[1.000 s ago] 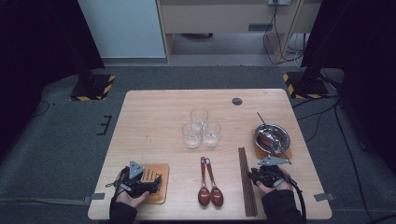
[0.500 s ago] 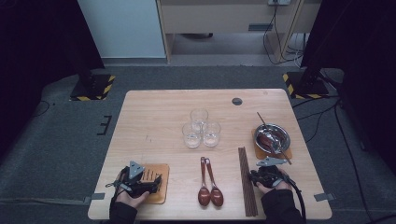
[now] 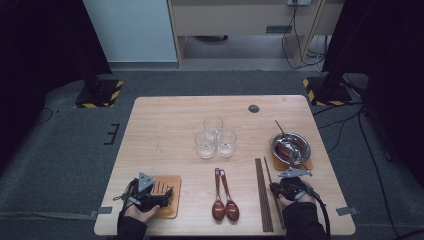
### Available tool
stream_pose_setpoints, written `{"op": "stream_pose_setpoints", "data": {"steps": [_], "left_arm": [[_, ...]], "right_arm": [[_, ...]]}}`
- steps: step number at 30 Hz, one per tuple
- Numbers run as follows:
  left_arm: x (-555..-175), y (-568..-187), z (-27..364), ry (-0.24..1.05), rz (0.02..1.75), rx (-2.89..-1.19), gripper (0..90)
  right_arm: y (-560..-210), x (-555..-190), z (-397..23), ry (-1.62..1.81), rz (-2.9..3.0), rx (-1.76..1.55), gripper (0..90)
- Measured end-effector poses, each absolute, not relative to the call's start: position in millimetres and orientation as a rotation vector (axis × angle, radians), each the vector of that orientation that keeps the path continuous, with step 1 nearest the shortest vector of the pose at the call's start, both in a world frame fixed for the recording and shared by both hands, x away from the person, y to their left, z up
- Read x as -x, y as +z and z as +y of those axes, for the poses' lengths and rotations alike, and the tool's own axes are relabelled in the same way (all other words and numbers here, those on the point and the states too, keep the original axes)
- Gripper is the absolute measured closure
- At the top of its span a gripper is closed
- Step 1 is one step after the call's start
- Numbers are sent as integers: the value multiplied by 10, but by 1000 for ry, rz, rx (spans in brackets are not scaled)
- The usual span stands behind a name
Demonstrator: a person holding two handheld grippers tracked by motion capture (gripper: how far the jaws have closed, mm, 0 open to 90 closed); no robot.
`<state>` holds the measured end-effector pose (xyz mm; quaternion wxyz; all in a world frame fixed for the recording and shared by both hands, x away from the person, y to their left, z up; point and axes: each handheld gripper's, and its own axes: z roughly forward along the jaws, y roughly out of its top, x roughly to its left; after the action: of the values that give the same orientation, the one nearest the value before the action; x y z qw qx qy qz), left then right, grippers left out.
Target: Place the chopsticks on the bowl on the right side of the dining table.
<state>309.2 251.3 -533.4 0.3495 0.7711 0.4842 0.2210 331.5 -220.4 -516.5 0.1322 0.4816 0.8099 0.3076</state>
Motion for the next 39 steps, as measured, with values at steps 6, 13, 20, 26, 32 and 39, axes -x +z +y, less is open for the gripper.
{"op": "stream_pose_setpoints", "data": {"steps": [6, 13, 20, 26, 32, 39], "left_arm": [[-3092, -5334, 2513, 573, 1255, -1998, 35], [-3092, -5334, 2513, 573, 1255, -1998, 35], [-3092, -5334, 2513, 573, 1255, -1998, 35], [-3092, -5333, 2512, 572, 1255, -1998, 35], [-3093, -5334, 2511, 572, 1255, -1998, 34], [-3093, -5334, 2511, 572, 1256, -1998, 34]], "right_arm": [[-5159, -3319, -2251, 873, 2337, -1419, 846], [-5162, -3330, -2301, 867, 2315, -1431, 850], [-5164, -3349, -2331, 867, 2286, -1444, 851], [-5180, -3359, -2337, 873, 2272, -1442, 843], [-5184, -3335, -2371, 877, 2265, -1446, 804], [-5160, -3228, -2437, 903, 2245, -1456, 793]]}}
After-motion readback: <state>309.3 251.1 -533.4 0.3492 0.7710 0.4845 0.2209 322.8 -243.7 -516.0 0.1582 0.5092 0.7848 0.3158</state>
